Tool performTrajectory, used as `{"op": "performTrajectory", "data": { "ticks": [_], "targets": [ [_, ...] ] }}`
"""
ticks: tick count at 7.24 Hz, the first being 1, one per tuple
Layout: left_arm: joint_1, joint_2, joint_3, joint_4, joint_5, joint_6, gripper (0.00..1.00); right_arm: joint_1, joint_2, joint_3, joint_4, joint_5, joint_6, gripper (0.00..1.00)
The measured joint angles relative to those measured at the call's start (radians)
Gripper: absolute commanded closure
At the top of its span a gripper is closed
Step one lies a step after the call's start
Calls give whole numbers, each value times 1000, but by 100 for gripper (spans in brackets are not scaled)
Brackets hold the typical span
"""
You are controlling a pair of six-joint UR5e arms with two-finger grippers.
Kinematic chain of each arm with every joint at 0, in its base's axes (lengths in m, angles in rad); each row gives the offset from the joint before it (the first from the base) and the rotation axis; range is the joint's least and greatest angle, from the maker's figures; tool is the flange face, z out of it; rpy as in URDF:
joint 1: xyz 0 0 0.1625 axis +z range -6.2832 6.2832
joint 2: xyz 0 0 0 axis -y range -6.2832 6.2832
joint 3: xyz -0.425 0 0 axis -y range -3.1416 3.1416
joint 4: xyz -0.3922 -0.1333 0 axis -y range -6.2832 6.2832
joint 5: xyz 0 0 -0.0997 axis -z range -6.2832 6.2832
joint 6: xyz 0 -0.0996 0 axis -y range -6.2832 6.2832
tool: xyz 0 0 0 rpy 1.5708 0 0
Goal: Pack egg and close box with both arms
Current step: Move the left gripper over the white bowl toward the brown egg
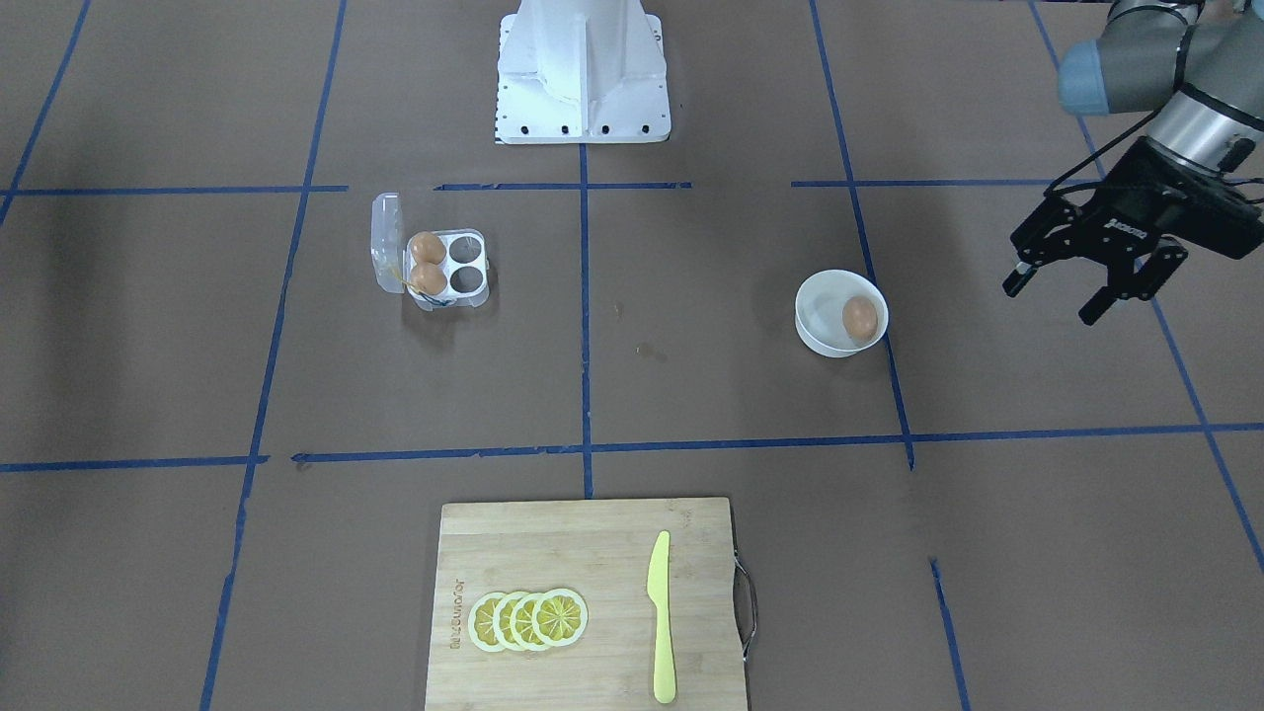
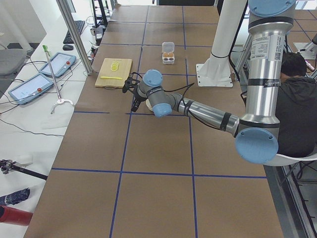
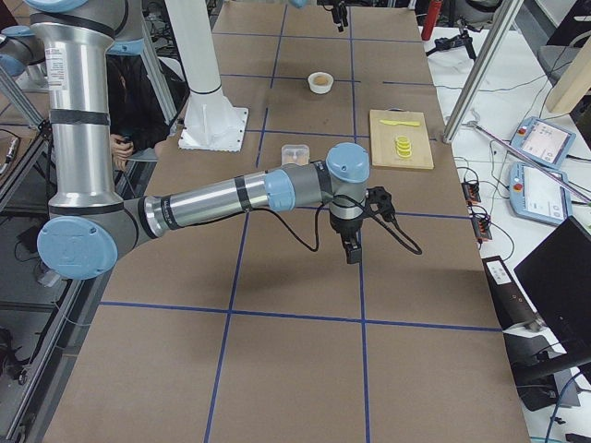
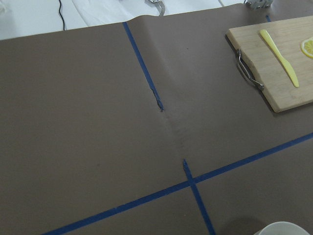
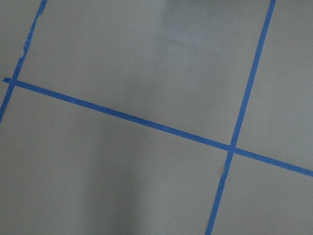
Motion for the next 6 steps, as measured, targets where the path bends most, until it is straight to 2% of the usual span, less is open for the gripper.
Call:
{"op": "performTrajectory", "data": {
  "ticks": [1, 2, 3, 6],
  "targets": [
    [83, -3, -42, 61, 82, -89, 1, 0, 0, -1, 0, 0, 0, 0],
    [164, -18, -61, 112, 164, -166, 11, 0, -1, -1, 0, 0, 0, 0],
    [231, -50, -56, 160, 228, -232, 16, 0, -1, -2, 0, 0, 0, 0],
    [345, -137, 12, 249, 330, -334, 16, 0, -1, -4, 0, -1, 0, 0]
  ]
}}
